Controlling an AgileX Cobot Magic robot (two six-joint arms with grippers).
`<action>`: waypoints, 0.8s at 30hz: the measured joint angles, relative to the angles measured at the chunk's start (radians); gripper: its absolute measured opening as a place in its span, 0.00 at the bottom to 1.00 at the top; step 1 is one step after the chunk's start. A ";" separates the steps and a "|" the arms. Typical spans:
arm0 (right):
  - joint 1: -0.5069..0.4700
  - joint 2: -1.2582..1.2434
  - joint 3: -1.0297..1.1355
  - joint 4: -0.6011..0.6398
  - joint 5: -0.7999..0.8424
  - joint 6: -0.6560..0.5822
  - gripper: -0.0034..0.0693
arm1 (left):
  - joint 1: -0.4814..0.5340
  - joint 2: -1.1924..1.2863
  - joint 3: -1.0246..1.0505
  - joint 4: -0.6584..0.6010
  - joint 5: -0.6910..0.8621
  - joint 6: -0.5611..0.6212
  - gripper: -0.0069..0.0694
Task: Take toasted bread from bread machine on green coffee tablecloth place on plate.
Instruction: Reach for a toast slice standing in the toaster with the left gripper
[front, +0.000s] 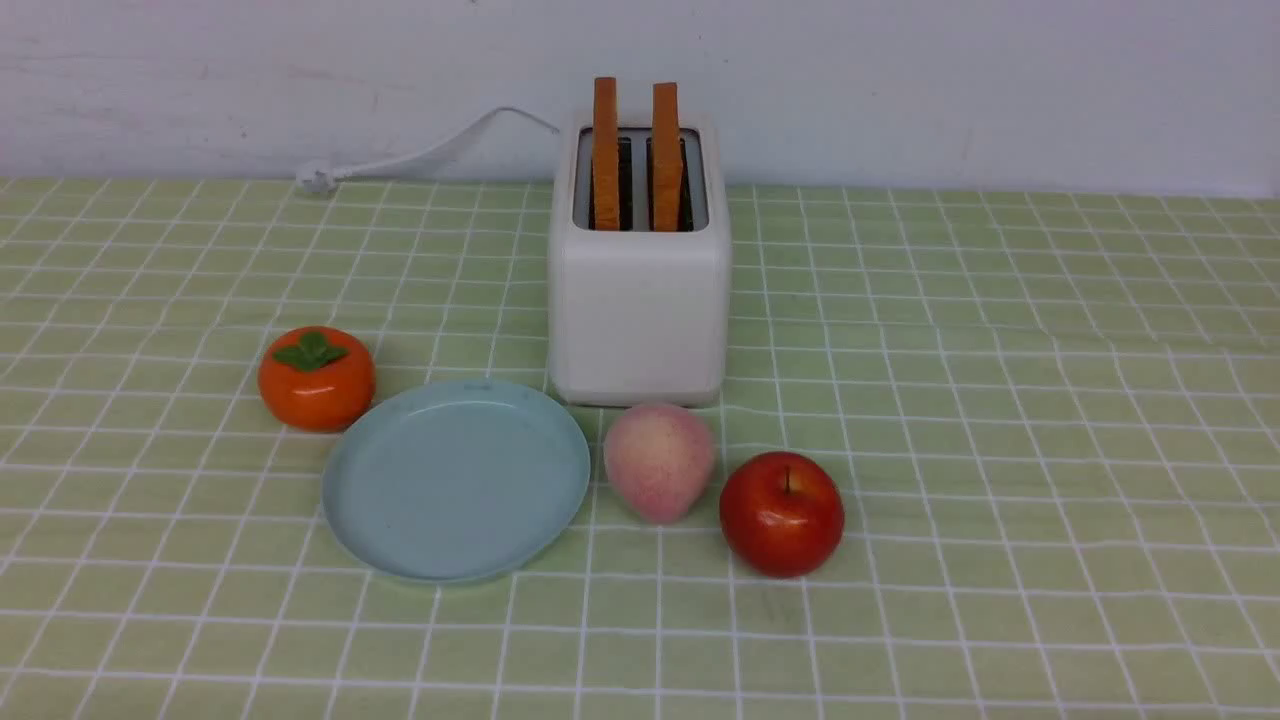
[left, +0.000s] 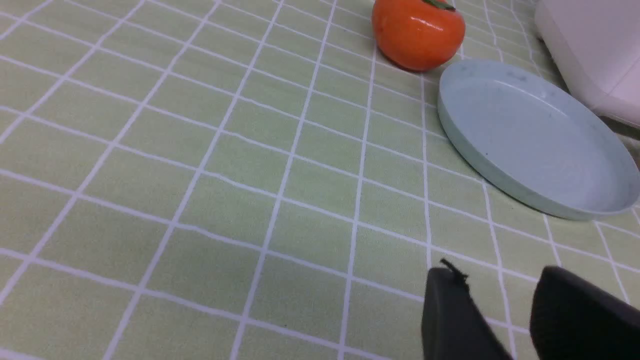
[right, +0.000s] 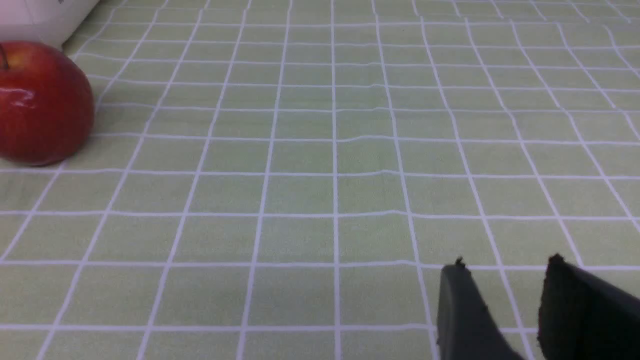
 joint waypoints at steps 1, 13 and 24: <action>0.000 0.000 0.000 0.000 0.000 0.000 0.38 | 0.000 0.000 0.000 0.000 0.000 0.000 0.40; 0.000 0.000 0.000 0.000 0.000 0.000 0.38 | 0.000 0.000 0.000 0.001 0.000 0.000 0.40; 0.000 0.000 0.000 0.000 0.000 0.000 0.38 | 0.000 0.000 0.000 0.017 -0.006 0.000 0.40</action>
